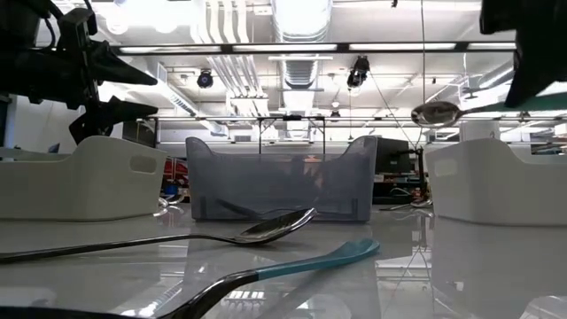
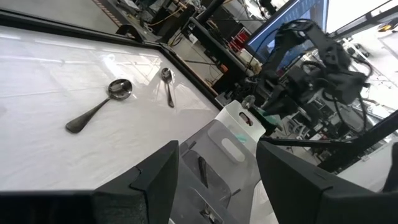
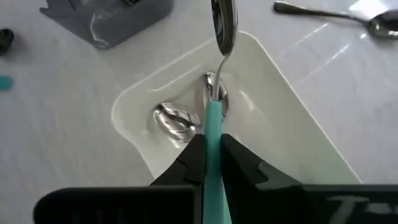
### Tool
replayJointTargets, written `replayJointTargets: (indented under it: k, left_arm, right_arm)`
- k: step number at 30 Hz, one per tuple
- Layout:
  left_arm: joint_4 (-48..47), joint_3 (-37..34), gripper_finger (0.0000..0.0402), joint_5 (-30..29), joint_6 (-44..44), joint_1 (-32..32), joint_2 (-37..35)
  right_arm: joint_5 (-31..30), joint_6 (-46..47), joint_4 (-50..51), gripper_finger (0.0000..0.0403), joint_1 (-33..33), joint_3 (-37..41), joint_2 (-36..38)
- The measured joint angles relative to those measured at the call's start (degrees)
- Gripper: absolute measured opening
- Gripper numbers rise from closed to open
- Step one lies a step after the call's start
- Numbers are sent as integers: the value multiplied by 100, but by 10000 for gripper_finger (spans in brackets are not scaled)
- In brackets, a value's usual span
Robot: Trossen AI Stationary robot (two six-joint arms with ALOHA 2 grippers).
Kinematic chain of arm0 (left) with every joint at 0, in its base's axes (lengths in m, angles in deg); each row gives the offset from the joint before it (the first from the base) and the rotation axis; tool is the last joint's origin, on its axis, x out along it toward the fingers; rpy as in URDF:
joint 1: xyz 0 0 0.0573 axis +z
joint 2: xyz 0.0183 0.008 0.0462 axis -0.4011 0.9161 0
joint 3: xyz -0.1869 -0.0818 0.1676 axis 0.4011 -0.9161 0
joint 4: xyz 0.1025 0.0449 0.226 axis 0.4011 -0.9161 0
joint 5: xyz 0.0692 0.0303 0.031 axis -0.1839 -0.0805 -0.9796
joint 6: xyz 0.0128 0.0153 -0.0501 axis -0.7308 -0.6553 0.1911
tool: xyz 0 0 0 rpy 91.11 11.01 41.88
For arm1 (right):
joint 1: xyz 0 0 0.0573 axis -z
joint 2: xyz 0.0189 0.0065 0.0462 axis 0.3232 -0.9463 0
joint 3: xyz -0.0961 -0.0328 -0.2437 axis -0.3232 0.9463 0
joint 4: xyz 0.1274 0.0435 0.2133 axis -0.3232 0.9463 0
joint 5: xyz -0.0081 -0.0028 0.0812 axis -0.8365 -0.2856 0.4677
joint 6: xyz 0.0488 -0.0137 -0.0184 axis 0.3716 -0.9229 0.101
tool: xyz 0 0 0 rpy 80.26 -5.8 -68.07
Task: Sort silverware by color (type)
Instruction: Put the green spoon into the white bin, then put the black spoon into the black bin
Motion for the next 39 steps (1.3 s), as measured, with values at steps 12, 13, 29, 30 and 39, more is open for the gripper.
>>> replayJointTargets:
  k: [12,13,29,30,39]
  left_arm:
    - [3,0,198,2,0,2,0]
    - [2,0,198,1,0,1,0]
    - [4,0,198,2,0,1,0]
    - [4,0,198,2,0,2,0]
    - [2,0,198,2,0,2,0]
  right_arm:
    - [305,510,-93,57,-2,605,422]
    - [307,514,-89,64,-2,599,398]
    - [430,-1457,-3700,89,-2,92,-999]
    - [505,-1883,-4237,89,-2,92,-1270]
    - [602,-4310,-6161,96,79,-815,-3717]
